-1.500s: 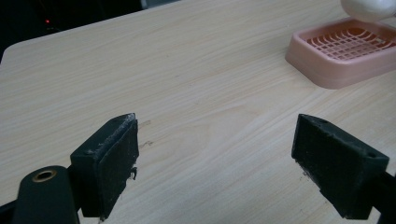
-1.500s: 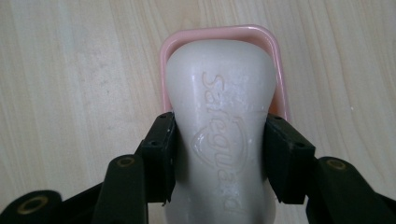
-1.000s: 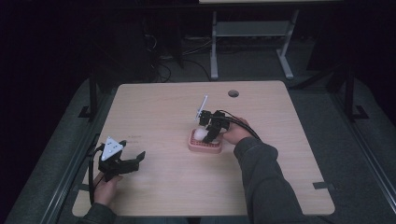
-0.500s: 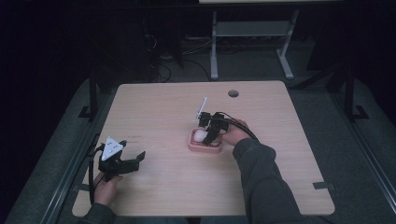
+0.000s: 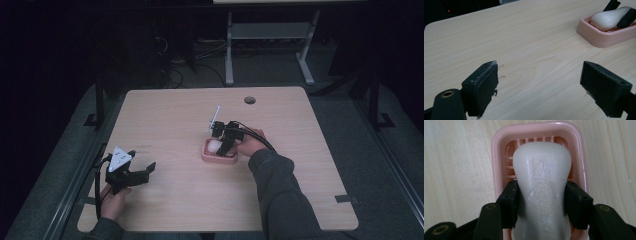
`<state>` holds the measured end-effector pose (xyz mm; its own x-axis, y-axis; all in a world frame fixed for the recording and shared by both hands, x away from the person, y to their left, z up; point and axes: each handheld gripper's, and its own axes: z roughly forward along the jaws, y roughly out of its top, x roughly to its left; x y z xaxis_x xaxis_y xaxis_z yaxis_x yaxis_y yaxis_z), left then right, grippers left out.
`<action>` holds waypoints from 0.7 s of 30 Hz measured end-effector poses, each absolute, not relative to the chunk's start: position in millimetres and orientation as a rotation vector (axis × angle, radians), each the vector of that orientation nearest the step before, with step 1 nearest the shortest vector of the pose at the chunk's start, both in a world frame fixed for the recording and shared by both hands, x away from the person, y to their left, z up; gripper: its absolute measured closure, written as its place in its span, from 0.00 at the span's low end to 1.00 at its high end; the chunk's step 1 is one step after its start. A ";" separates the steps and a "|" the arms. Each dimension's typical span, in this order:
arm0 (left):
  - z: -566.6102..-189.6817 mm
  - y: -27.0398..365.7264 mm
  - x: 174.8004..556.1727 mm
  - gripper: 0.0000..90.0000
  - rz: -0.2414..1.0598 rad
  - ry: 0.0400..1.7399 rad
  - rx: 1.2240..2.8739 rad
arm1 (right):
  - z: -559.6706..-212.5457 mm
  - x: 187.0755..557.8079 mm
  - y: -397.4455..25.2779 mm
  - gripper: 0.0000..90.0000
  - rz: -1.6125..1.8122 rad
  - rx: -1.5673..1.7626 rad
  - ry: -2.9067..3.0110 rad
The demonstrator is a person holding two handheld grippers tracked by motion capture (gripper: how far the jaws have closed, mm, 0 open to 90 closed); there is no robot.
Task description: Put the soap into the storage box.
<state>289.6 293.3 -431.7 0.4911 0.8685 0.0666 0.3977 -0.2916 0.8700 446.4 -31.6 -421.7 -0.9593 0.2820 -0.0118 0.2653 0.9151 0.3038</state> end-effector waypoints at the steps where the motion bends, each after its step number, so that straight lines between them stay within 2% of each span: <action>1: -431.7 293.2 289.6 0.16 0.699 1.053 1.887 | -421.9 446.3 -31.5 0.53 0.466 0.430 3.021; 21: -432.1 291.9 289.6 0.16 0.696 1.054 1.885 | -408.9 442.4 -46.2 0.46 0.600 0.502 2.996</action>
